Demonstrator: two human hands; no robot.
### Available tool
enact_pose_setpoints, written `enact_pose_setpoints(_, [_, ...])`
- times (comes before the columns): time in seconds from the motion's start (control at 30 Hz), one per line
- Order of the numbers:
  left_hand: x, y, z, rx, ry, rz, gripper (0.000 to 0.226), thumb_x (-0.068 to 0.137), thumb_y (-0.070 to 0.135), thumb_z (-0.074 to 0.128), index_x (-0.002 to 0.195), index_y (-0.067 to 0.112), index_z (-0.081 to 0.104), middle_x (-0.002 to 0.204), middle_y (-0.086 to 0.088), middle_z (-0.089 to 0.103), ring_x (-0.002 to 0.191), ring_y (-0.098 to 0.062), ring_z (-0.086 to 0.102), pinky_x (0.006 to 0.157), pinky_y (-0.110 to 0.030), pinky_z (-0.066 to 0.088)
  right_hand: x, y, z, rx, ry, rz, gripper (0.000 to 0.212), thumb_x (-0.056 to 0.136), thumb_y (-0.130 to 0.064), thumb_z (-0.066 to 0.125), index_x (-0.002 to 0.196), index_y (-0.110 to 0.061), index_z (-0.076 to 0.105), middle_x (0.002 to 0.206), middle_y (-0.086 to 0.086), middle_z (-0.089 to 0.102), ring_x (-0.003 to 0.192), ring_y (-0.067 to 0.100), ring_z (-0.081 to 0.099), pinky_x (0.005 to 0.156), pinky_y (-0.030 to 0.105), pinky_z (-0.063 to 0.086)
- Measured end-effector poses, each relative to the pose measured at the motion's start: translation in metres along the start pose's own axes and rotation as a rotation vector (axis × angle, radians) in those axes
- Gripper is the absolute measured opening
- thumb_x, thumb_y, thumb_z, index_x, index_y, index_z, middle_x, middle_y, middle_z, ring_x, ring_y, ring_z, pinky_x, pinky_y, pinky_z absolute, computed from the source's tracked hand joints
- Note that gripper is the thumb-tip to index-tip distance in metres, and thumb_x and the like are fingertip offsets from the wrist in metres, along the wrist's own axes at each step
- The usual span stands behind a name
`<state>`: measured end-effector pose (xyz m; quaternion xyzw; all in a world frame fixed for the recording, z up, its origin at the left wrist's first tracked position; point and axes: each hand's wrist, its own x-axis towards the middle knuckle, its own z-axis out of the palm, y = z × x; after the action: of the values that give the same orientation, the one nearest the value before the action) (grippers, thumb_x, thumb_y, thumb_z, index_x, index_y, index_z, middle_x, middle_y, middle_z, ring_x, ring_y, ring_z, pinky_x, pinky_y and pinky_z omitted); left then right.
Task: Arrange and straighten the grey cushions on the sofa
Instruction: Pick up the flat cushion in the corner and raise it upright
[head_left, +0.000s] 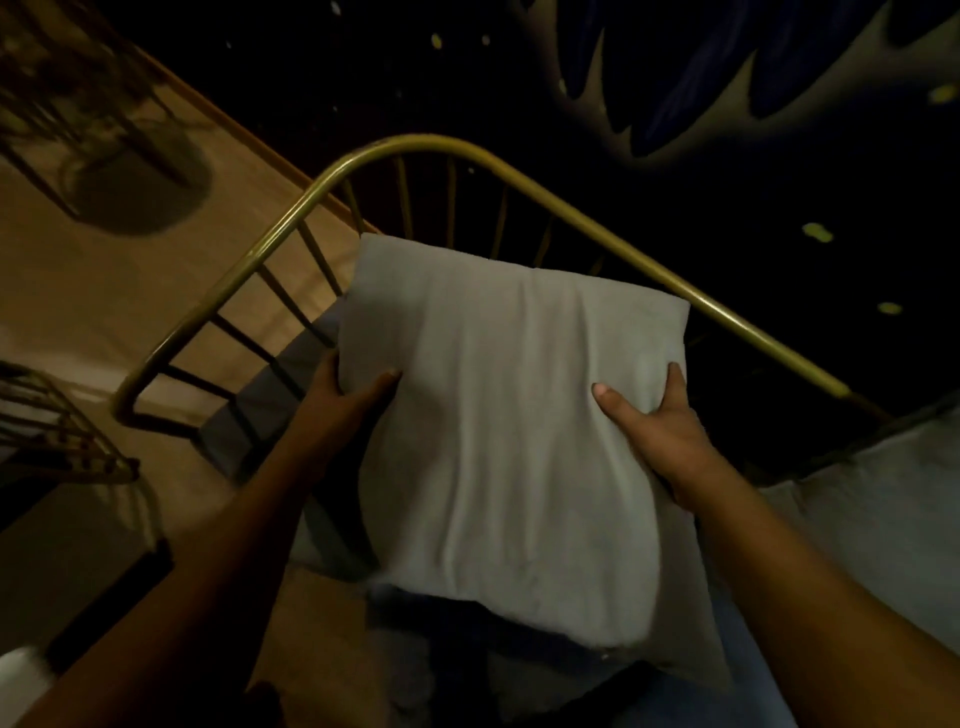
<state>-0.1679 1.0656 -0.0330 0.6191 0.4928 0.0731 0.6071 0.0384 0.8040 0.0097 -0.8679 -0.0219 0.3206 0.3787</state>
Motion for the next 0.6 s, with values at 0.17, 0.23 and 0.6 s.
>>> enact_pose_setpoints(0.17, [-0.074,0.017,0.047,-0.017,-0.052,0.177,0.089,0.063,0.054,0.076,0.139,0.034,0.033,0.138,0.003,0.048,0.121,-0.019,0.049,0.096,-0.041,0.046,-0.068,0.038,-0.066,-0.043,0.137,-0.117,0.124,0.050,-0.080,0.066,0.147,-0.038,0.000,0.150,0.008,0.030,0.128,0.032,0.043,0.102,0.047,0.039])
enact_pose_setpoints(0.23, [-0.104,0.023,0.071,0.077,-0.016,0.260,0.085,0.068,0.052,0.073,0.139,0.037,0.028,0.140,-0.001,0.044,0.123,-0.020,0.045,0.100,-0.044,0.040,-0.096,0.056,-0.095,-0.009,0.210,-0.182,0.122,0.051,-0.078,0.067,0.147,-0.040,0.003,0.148,0.005,0.035,0.125,0.027,0.046,0.101,0.044,0.041])
enact_pose_setpoints(0.6, [-0.233,0.062,0.224,0.095,-0.272,0.645,0.104,0.062,0.054,0.074,0.145,0.040,0.012,0.149,0.000,0.033,0.132,-0.018,0.039,0.109,-0.045,0.034,-0.217,0.161,-0.247,0.048,0.666,-0.166,0.125,0.048,-0.073,0.071,0.144,-0.044,-0.004,0.151,0.010,0.028,0.135,0.036,0.030,0.108,0.057,0.031])
